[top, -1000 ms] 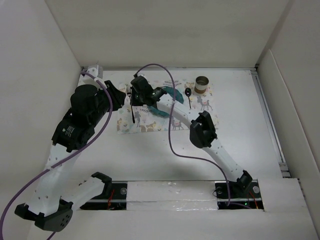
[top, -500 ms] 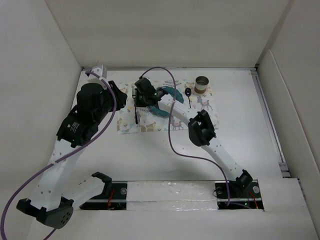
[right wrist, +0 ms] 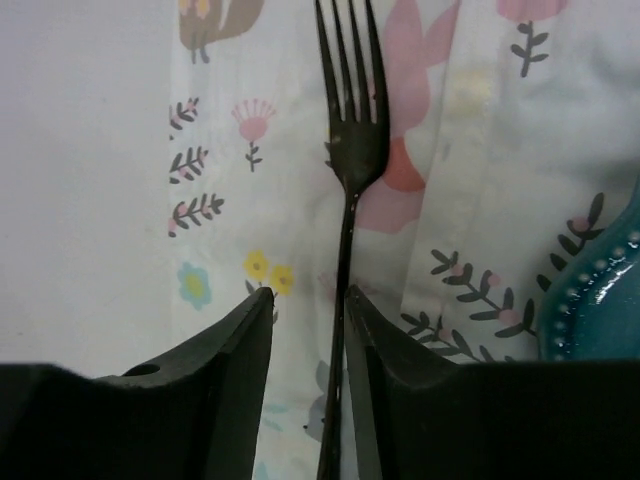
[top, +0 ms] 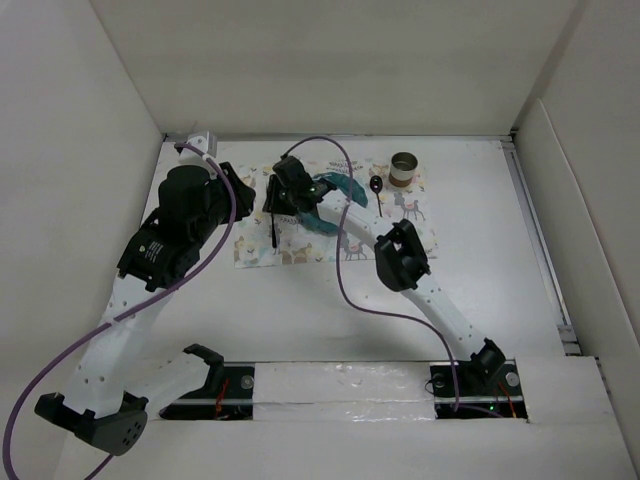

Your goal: Set the dinner table for one person

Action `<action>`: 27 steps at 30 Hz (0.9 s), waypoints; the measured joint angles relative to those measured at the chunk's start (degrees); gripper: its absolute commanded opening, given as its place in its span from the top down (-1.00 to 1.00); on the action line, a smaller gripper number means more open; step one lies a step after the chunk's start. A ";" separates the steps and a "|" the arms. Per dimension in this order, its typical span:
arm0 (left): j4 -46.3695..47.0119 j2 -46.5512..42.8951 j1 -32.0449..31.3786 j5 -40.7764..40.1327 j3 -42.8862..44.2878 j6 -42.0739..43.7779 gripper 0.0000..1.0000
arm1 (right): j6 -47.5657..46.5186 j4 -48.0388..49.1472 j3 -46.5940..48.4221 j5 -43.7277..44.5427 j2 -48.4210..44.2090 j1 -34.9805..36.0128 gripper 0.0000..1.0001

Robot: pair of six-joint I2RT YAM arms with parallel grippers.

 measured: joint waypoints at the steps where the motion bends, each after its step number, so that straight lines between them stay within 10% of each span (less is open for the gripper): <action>1: -0.02 0.02 0.00 -0.02 0.00 0.00 0.51 | 0.02 0.02 0.00 -0.04 -0.02 0.00 -0.05; 4: 0.02 0.37 0.00 -0.98 0.24 0.31 0.40 | 0.20 1.68 -5.53 -2.58 -5.14 -0.28 -0.25; 7: 0.13 2.14 0.00 -2.49 2.29 0.76 0.15 | -0.09 2.99 -12.63 -5.70 -14.69 -1.01 -1.00; 17: 4.66 5.49 0.00 -4.92 9.90 0.83 -0.28 | -8.87 12.33 -45.66 -10.69 -67.56 -9.88 -1.00; 27: 4.70 0.96 0.02 -13.86 10.91 0.59 -0.32 | -12.96 6.27 -70.38 6.80 -107.10 -29.94 -1.00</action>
